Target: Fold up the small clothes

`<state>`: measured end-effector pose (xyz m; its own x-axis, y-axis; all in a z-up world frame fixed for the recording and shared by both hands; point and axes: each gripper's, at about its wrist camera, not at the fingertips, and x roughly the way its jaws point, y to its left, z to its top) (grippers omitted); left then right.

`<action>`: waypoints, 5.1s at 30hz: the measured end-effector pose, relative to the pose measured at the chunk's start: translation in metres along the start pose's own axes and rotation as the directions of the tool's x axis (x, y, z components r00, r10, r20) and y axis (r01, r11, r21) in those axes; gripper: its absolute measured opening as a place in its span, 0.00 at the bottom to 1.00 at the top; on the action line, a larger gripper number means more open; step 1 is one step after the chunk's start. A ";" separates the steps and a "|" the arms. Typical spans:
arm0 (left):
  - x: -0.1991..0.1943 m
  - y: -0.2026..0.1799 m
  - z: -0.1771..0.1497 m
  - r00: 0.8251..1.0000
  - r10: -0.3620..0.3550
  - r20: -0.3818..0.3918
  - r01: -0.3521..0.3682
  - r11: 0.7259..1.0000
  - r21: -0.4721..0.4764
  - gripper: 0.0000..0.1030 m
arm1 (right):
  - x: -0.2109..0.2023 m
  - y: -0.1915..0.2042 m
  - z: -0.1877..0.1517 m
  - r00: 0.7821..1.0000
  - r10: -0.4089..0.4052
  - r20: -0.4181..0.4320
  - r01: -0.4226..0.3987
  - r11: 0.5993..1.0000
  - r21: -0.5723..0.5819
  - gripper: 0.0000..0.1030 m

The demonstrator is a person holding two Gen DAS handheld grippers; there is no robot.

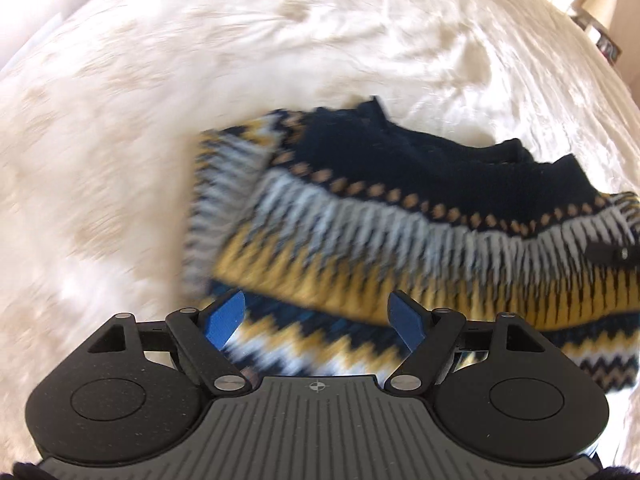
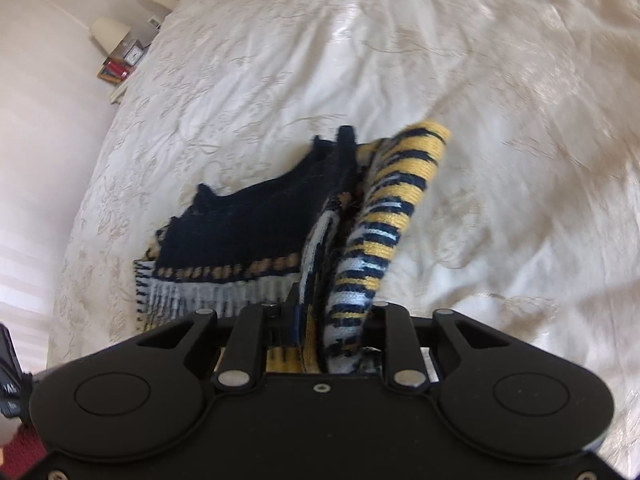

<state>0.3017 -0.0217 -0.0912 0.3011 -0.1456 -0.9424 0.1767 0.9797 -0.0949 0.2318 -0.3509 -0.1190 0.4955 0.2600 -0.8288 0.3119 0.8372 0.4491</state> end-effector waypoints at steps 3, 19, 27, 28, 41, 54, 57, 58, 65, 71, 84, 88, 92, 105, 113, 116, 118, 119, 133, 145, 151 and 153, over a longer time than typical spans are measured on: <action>-0.017 0.022 -0.018 1.000 0.005 0.009 -0.005 0.999 -0.033 0.75 | 0.001 0.026 -0.001 1.000 -0.001 -0.017 0.001 0.999 -0.036 0.30; -0.050 0.106 -0.070 0.999 -0.041 -0.030 0.036 0.991 -0.130 0.76 | 0.077 0.165 -0.021 0.986 -0.066 -0.153 0.036 0.981 -0.192 0.29; -0.048 0.126 -0.077 0.998 -0.035 -0.044 0.028 0.987 -0.156 0.76 | 0.120 0.213 -0.028 0.973 -0.152 -0.175 0.099 0.955 -0.278 0.32; -0.048 0.127 -0.077 0.998 -0.037 -0.046 0.029 0.987 -0.160 0.76 | 0.123 0.216 -0.028 0.974 -0.147 -0.172 0.094 0.955 -0.282 0.37; -0.044 0.110 -0.051 0.991 -0.129 -0.040 0.123 0.984 -0.127 0.76 | 0.065 0.184 -0.021 0.989 0.139 -0.049 -0.146 0.962 -0.230 0.52; -0.011 0.079 0.023 0.968 -0.245 -0.061 0.242 0.969 -0.055 0.76 | 0.034 0.184 -0.144 0.996 -0.083 0.025 0.076 0.687 -0.722 0.63; -0.008 0.079 0.033 0.963 -0.259 -0.077 0.255 0.965 -0.056 0.76 | 0.044 0.205 -0.180 0.992 -0.098 0.084 0.125 0.557 -0.821 0.71; -0.008 0.080 0.035 0.961 -0.264 -0.085 0.260 0.964 -0.057 0.76 | 0.049 0.212 -0.191 0.989 -0.103 0.104 0.142 0.504 -0.852 0.71; -0.002 0.083 0.042 0.943 -0.305 -0.134 0.298 0.952 -0.068 0.76 | 0.088 0.233 -0.237 0.971 -0.129 0.199 0.220 0.172 -0.960 0.67; 0.011 0.081 0.047 0.912 -0.376 -0.164 0.359 0.925 -0.122 0.76 | 0.072 0.223 -0.194 0.981 -0.104 0.164 0.193 0.451 -0.871 0.16; 0.056 0.063 0.066 0.834 -0.528 -0.158 0.484 0.839 -0.247 0.60 | 0.044 0.213 -0.167 0.981 -0.057 0.184 0.179 0.625 -0.760 0.15; 0.043 0.065 0.065 0.867 -0.483 -0.122 0.464 0.872 -0.158 0.16 | 0.044 0.217 -0.172 0.985 -0.049 0.168 0.161 0.630 -0.759 0.15; 0.013 0.065 0.068 0.885 -0.463 -0.058 0.461 0.887 -0.035 0.14 | 0.039 0.225 -0.178 0.986 -0.027 0.162 0.142 0.635 -0.759 0.15; 0.025 0.127 0.067 0.935 -0.353 -0.021 0.347 0.927 -0.142 0.08 | 0.109 0.250 -0.182 0.999 -0.026 -0.018 0.001 0.590 -0.807 0.15; 0.032 0.115 0.074 0.880 -0.475 -0.003 0.465 0.864 -0.195 0.62 | 0.104 0.243 -0.181 1.000 -0.008 -0.030 -0.019 0.615 -0.788 0.15; 0.050 0.107 0.080 0.880 -0.473 -0.041 0.452 0.860 -0.236 0.63 | 0.096 0.240 -0.178 1.000 -0.004 -0.027 -0.019 0.619 -0.785 0.15; 0.060 0.103 0.082 0.870 -0.491 -0.051 0.465 0.849 -0.252 0.61 | 0.094 0.240 -0.178 1.000 -0.002 -0.025 -0.018 0.624 -0.781 0.15; 0.062 0.100 0.082 0.866 -0.498 -0.048 0.473 0.845 -0.250 0.61 | 0.094 0.239 -0.178 1.000 -0.002 -0.025 -0.018 0.627 -0.779 0.15; 0.009 0.104 0.074 0.897 -0.430 0.101 0.441 0.886 -0.141 0.10 | 0.060 0.247 -0.180 0.998 0.065 0.023 -0.022 0.615 -0.789 0.15; 0.048 0.141 0.068 0.915 -0.403 0.013 0.393 0.885 -0.252 0.56 | 0.087 0.230 -0.162 0.993 0.053 -0.108 -0.115 0.680 -0.724 0.65; 0.013 0.141 0.048 0.902 -0.427 0.060 0.431 0.884 -0.180 0.71 | 0.054 0.174 -0.114 0.993 0.115 -0.013 -0.106 0.860 -0.499 0.75; 0.013 0.138 0.036 0.892 -0.451 0.029 0.449 0.877 -0.168 0.71 | 0.053 0.153 -0.095 0.994 0.104 0.016 -0.089 0.909 -0.407 0.75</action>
<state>0.3633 0.1064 -0.1051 0.2163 -0.5757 -0.7885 0.1323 0.8175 -0.5605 0.2288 -0.1636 -0.1253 0.5381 0.3382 -0.7721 -0.0906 0.9339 0.3459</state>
